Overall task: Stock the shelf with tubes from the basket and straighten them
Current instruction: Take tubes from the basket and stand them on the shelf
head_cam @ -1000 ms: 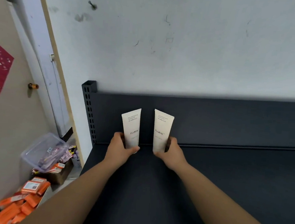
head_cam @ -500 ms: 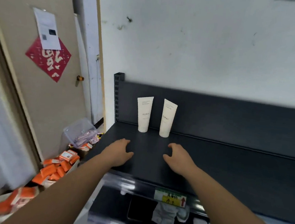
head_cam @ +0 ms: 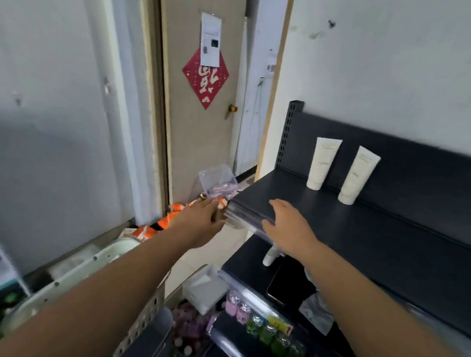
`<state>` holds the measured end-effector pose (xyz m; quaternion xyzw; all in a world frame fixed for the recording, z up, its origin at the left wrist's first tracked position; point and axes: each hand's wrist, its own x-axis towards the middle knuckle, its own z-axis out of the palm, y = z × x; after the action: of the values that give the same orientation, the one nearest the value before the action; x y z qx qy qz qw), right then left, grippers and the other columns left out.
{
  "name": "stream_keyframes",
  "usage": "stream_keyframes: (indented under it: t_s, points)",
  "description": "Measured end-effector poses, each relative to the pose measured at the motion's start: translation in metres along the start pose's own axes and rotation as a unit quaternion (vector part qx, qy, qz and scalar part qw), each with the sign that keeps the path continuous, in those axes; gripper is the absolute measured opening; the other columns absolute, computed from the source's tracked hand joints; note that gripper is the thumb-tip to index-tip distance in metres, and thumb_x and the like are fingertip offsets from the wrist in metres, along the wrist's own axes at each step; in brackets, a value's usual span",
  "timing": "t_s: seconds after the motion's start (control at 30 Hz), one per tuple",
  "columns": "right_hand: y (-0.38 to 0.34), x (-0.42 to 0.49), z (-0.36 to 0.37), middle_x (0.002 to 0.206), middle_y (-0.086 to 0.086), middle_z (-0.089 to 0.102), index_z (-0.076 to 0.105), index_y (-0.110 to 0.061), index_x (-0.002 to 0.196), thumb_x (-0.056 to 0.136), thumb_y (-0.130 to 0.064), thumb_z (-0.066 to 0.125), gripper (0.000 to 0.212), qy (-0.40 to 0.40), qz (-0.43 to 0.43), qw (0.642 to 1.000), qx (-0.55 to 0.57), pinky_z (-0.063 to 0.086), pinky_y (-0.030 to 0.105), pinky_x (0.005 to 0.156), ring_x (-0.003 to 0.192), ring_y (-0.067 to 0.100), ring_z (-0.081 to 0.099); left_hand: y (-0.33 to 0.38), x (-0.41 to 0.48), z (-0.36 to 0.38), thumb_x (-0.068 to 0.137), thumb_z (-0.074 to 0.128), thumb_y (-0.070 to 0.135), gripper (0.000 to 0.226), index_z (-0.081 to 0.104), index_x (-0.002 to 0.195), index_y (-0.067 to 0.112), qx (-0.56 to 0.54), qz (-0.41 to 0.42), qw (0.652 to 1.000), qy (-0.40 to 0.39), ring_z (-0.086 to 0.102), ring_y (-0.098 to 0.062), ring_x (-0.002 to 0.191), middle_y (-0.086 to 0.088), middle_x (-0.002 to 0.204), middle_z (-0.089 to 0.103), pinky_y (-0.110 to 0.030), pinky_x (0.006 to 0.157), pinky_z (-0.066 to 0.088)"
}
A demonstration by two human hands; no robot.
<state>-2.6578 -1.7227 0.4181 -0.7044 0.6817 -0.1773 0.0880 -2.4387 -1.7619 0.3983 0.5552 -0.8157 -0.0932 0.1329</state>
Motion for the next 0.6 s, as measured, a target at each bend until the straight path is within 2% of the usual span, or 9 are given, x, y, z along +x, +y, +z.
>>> stream_keyframes:
  t_s: [0.13, 0.23, 0.33, 0.43, 0.6]
  points:
    - [-0.058, 0.020, 0.034, 0.147, 0.008, 0.044, 0.040, -0.011, 0.144, 0.095, -0.028, 0.054, 0.053, 0.000, -0.076, 0.997, -0.005, 0.037, 0.036, 0.107, 0.134, 0.025, 0.043, -0.059, -0.024, -0.016, 0.098, 0.044, 0.041, 0.060, 0.028, 0.150, 0.017, 0.011, -0.053, 0.999, 0.004, 0.027, -0.022, 0.143, -0.004, 0.158, 0.027, -0.031, 0.114, 0.022]
    - [-0.096, 0.040, 0.067, 0.139, 0.005, 0.051, 0.044, -0.016, 0.140, 0.092, -0.028, 0.057, 0.051, -0.001, -0.130, 0.992, -0.006, 0.043, 0.036, 0.100, 0.127, 0.024, 0.049, -0.106, -0.037, -0.019, 0.098, 0.043, 0.042, 0.062, 0.022, 0.152, 0.020, 0.014, -0.096, 0.995, -0.005, 0.021, -0.021, 0.146, -0.001, 0.160, 0.021, -0.036, 0.116, 0.021]
    - [-0.128, 0.059, 0.104, 0.144, 0.008, 0.046, 0.040, -0.013, 0.143, 0.092, -0.027, 0.055, 0.055, -0.044, -0.157, 0.986, -0.013, 0.040, 0.035, 0.102, 0.131, 0.026, 0.043, -0.155, -0.046, -0.012, 0.097, 0.043, 0.044, 0.063, 0.022, 0.153, 0.023, -0.002, -0.148, 0.989, -0.029, 0.020, -0.019, 0.147, -0.001, 0.160, 0.020, -0.040, 0.118, 0.022]
    - [-0.155, 0.074, 0.146, 0.153, 0.009, 0.037, 0.032, -0.010, 0.149, 0.094, -0.030, 0.053, 0.062, -0.107, -0.165, 0.980, -0.023, 0.034, 0.033, 0.108, 0.138, 0.026, 0.036, -0.204, -0.057, 0.003, 0.097, 0.044, 0.042, 0.061, 0.025, 0.152, 0.025, -0.026, -0.181, 0.982, -0.047, 0.019, -0.018, 0.147, -0.001, 0.160, 0.023, -0.037, 0.117, 0.023]
    - [-0.187, 0.086, 0.212, 0.156, 0.009, 0.031, 0.025, -0.008, 0.152, 0.097, -0.033, 0.048, 0.064, -0.195, -0.155, 0.968, -0.041, 0.030, 0.035, 0.114, 0.142, 0.025, 0.031, -0.263, -0.079, 0.032, 0.098, 0.045, 0.041, 0.063, 0.020, 0.153, 0.022, -0.064, -0.246, 0.962, -0.102, 0.029, -0.021, 0.143, -0.002, 0.159, 0.025, -0.034, 0.113, 0.027]
